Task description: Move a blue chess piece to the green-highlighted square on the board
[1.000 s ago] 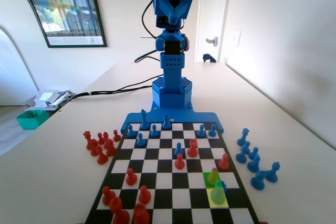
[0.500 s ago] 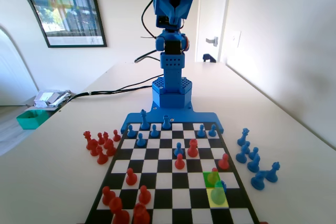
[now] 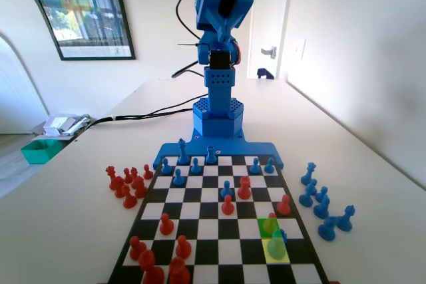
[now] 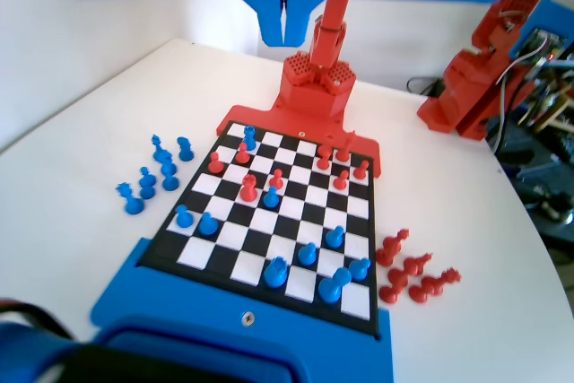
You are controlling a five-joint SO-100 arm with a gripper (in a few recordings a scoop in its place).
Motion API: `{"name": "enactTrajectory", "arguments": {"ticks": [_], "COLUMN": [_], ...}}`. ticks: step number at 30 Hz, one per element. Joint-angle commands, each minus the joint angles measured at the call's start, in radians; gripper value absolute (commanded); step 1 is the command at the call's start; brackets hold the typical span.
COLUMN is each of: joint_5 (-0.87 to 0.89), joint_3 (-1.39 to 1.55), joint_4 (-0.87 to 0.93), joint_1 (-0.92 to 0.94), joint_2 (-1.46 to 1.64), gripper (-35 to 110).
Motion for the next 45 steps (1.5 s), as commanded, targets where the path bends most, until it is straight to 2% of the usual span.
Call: {"name": "enactTrajectory", "arguments": {"ticks": [1, 12, 30, 45], "joint_5": [0.009, 0.152, 0.433, 0.425], "joint_3": [-0.132, -0.224, -0.391, -0.589], "joint_4": [0.044, 0.015, -0.21, -0.356], "joint_1": [-0.035, -0.046, -0.063, -0.137], "joint_2": [-0.097, -0.403, -0.904, -1.359], "gripper": [1, 1, 1, 1]}}
